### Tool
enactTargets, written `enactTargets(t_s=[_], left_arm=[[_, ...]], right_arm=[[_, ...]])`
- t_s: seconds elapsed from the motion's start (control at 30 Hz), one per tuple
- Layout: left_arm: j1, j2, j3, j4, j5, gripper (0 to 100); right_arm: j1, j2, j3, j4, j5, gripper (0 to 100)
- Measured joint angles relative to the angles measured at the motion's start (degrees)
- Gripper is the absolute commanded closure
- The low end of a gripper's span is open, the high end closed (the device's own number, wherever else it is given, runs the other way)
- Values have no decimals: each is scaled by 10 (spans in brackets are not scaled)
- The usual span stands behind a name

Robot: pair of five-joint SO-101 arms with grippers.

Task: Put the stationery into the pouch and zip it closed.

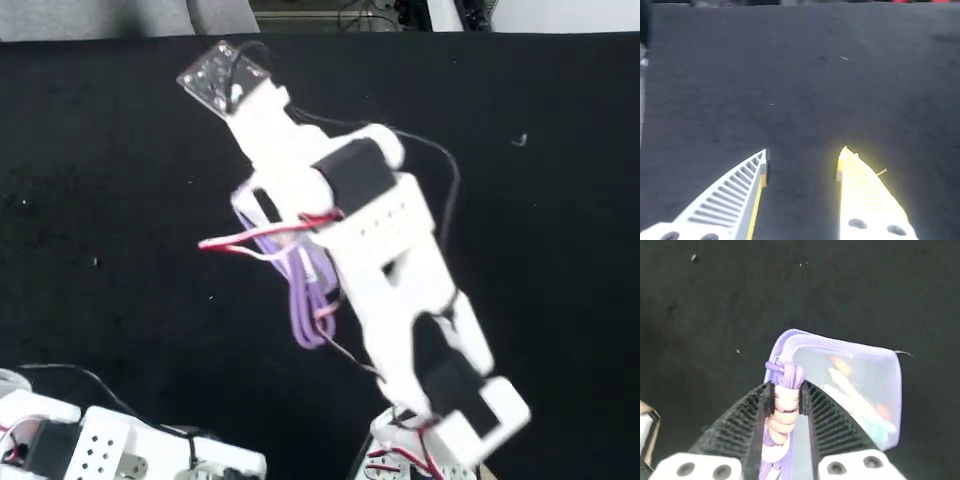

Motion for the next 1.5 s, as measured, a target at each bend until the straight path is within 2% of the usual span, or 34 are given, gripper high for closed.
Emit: enactTargets(t_s=[0.2,0.37,0.6,0.9,1.2,1.5], left_arm=[[112,0,0,0,0,768],[236,0,-18,0,0,768],[407,0,-63,2,0,768],[664,-6,-222,98,-5,767],[925,-7,-322,194,-149,767],[1123,-7,-328,253,-302,772]], right_arm=[[74,-102,77,0,45,988],[148,-171,127,0,88,988],[202,-262,189,0,132,988],[233,-333,265,0,174,988],[234,-423,351,0,224,988],[234,-490,405,0,278,988]])
